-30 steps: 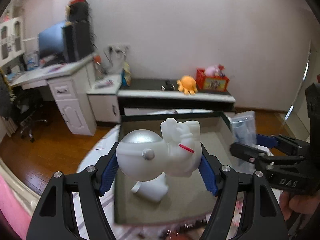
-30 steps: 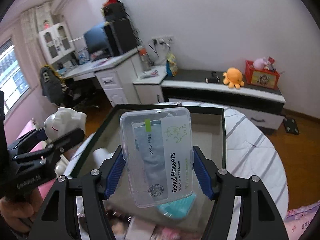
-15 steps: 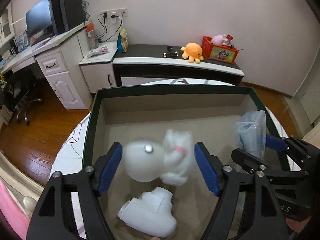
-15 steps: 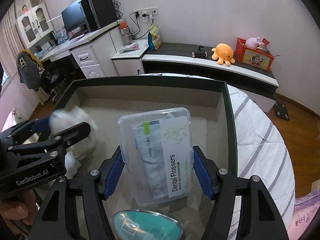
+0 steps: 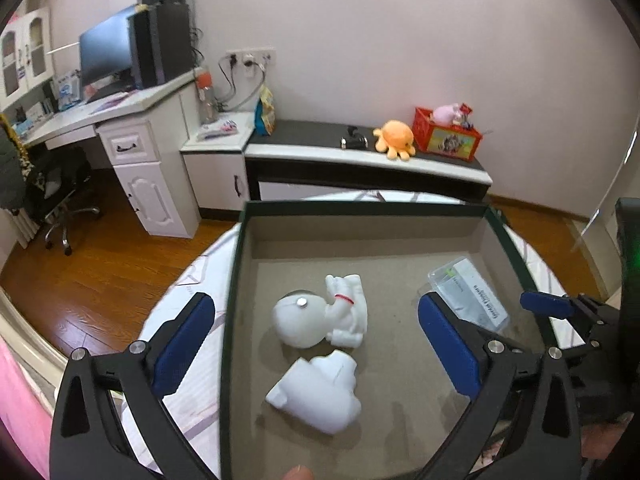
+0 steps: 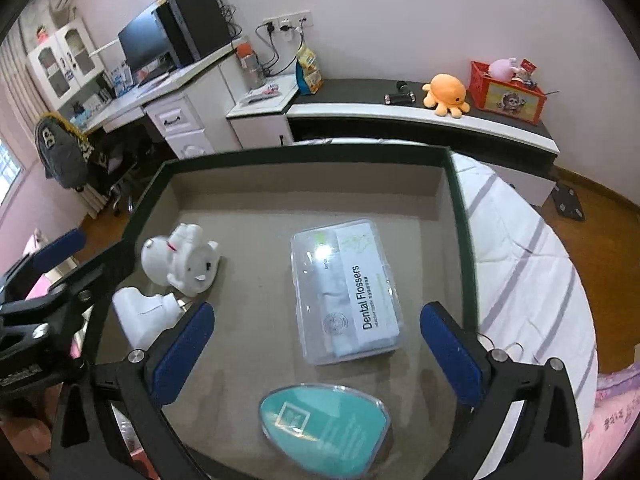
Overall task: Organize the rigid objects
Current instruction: 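Place the astronaut and flossers box into the pink box, opening both grippers, then withdraw both tools from the box and move toward the remaining items, then grasp the glass bottle with the left gripper while the right grasps the blue tube box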
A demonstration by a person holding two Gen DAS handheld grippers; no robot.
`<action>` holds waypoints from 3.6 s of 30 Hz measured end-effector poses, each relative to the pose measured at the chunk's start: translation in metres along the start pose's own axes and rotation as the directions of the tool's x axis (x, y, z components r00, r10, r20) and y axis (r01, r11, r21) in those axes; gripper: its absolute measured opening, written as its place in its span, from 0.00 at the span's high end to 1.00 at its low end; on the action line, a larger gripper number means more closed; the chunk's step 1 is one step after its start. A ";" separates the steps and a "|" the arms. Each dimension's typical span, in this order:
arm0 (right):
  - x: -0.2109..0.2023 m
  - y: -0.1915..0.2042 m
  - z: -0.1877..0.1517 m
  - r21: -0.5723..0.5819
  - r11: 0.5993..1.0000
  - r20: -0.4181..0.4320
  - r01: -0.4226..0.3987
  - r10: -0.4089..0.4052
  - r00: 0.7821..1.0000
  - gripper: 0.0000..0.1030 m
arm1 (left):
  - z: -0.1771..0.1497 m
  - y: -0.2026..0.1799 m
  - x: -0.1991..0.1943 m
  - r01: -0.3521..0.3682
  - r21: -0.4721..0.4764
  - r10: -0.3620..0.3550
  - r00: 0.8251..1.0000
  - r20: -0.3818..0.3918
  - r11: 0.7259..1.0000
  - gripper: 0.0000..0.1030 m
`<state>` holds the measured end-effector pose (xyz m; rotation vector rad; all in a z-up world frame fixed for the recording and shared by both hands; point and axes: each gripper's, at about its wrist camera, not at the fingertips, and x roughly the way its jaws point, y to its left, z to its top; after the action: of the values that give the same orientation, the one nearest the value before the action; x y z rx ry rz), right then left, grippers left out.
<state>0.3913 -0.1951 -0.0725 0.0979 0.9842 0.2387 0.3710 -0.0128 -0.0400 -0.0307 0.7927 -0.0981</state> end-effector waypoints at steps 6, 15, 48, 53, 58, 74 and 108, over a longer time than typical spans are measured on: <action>-0.043 0.003 -0.009 0.018 0.999 0.096 0.048 -0.049 0.994 0.00 | -0.009 0.005 -0.059 -0.016 -0.015 0.017 0.996 0.084 1.000 0.00; -0.154 0.019 -0.067 0.017 0.993 0.340 0.120 -0.118 0.933 0.00 | -0.052 -0.005 -0.147 -0.060 -0.017 0.062 0.971 0.233 0.998 0.00; -0.267 0.048 -0.217 0.086 0.970 0.516 0.228 -0.239 0.822 0.00 | -0.154 -0.045 -0.255 -0.067 0.001 0.063 0.950 0.305 0.998 0.00; -0.270 0.048 -0.220 0.088 0.970 0.513 0.228 -0.241 0.824 0.00 | -0.156 -0.044 -0.257 -0.066 -0.003 0.064 0.952 0.301 0.998 0.00; -0.270 0.049 -0.220 0.086 0.970 0.509 0.228 -0.239 0.827 0.00 | -0.156 -0.043 -0.258 -0.066 -0.003 0.064 0.952 0.300 0.998 0.00; -0.221 0.029 -0.207 0.084 0.968 0.397 0.239 -0.252 0.883 0.00 | -0.172 -0.030 -0.207 -0.079 -0.025 0.082 0.982 0.171 0.997 0.00; -0.053 0.007 -0.192 -0.011 0.964 0.055 0.265 -0.264 0.963 0.35 | -0.169 0.025 -0.037 -0.105 -0.109 0.092 0.989 -0.117 0.988 0.00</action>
<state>0.2026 -0.2056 -0.1341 -0.0440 0.9305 -0.0009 0.2265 0.0176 -0.1341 -0.0955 0.9103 0.0401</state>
